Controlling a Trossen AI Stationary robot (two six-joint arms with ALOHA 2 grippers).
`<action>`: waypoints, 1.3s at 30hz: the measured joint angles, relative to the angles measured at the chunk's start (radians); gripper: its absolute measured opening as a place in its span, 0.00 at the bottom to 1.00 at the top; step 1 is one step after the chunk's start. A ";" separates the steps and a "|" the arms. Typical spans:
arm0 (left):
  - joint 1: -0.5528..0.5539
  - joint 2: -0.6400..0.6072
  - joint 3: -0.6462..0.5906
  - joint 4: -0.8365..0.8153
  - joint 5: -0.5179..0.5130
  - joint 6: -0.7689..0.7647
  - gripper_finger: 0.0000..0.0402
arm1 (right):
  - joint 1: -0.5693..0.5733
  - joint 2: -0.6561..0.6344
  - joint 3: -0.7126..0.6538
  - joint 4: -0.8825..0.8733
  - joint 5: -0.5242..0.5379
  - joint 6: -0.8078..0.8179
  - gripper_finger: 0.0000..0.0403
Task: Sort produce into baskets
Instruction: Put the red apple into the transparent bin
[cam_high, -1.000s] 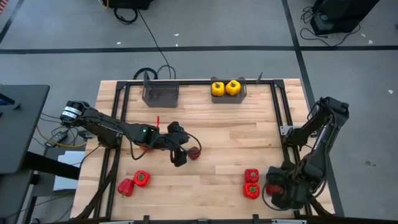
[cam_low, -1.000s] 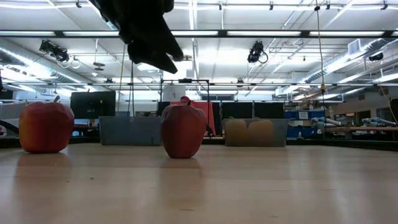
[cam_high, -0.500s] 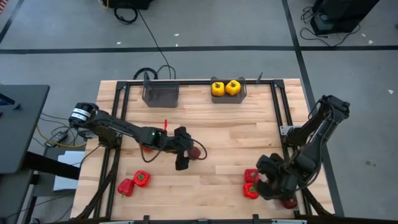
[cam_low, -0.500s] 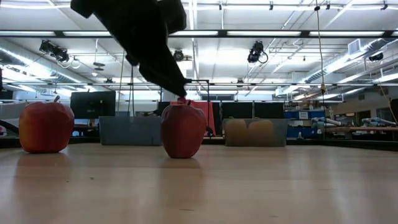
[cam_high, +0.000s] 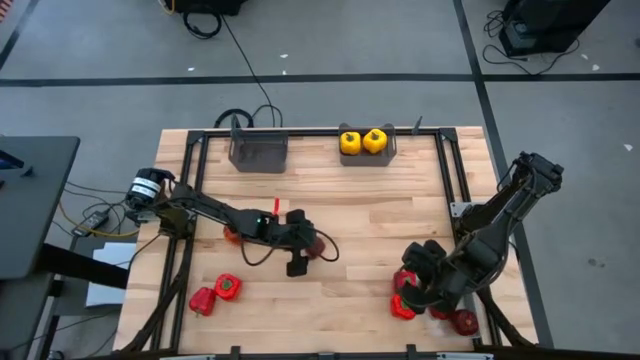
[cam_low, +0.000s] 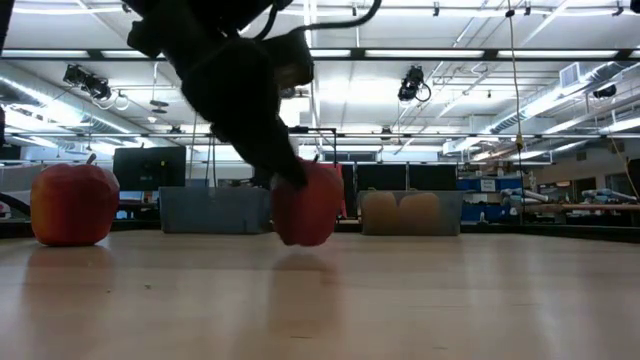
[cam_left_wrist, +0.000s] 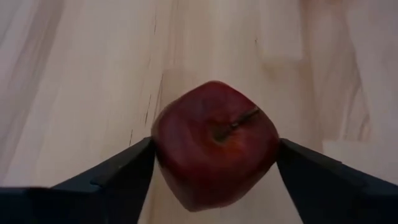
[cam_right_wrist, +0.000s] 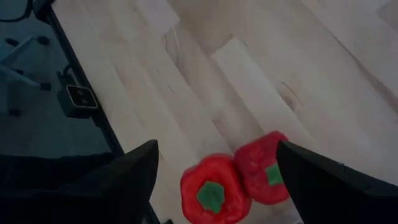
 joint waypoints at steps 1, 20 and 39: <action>0.000 0.000 0.000 0.011 -0.004 -0.008 0.78 | -0.004 0.000 0.000 0.000 0.000 0.000 0.83; 0.050 -0.001 0.159 0.300 0.105 0.057 0.63 | -0.046 -0.191 0.001 -0.009 0.116 -0.041 0.82; 0.051 -0.002 0.244 0.526 0.183 0.088 0.63 | -0.238 -0.203 0.001 0.289 0.258 -0.731 0.85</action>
